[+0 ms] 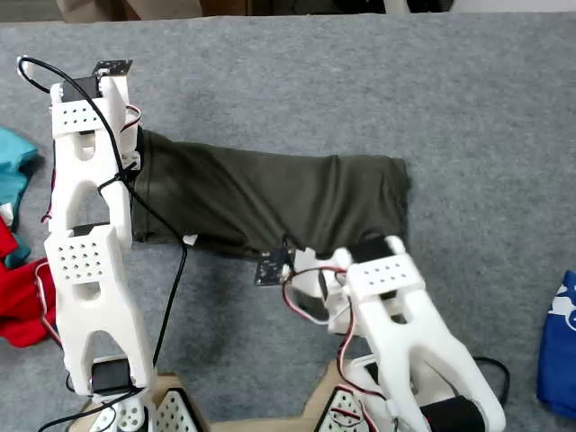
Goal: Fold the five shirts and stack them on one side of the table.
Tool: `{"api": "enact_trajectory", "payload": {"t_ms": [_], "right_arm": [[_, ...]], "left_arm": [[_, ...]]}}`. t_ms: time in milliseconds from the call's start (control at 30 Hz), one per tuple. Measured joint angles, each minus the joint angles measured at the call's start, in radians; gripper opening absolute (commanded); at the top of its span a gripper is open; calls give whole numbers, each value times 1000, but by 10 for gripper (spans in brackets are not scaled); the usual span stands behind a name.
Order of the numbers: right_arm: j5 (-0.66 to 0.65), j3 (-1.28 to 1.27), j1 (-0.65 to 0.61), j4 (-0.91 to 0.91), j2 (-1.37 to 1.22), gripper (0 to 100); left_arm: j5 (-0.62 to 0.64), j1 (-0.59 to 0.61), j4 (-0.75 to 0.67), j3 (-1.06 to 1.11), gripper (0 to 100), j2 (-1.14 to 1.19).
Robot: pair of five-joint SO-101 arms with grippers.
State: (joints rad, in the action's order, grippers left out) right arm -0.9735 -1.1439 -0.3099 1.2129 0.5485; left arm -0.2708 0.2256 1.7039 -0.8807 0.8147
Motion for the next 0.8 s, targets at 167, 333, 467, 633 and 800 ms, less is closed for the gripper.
{"api": "enact_trajectory", "payload": {"t_ms": [167, 333, 467, 633, 800], "right_arm": [[0, -86, -5, -104, 21, 198], [0, -95, -9, -112, 23, 214], [0, -106, -9, -133, 25, 213], [0, -121, -9, -160, 11, 153], [3, -57, -3, -186, -89, 40]], "left_arm": [[0, 0, 0, 0, 20, 0], [0, 0, 0, 0, 20, 0], [0, 0, 0, 0, 20, 0], [0, 0, 0, 0, 20, 0], [0, 0, 0, 0, 20, 0]]}}
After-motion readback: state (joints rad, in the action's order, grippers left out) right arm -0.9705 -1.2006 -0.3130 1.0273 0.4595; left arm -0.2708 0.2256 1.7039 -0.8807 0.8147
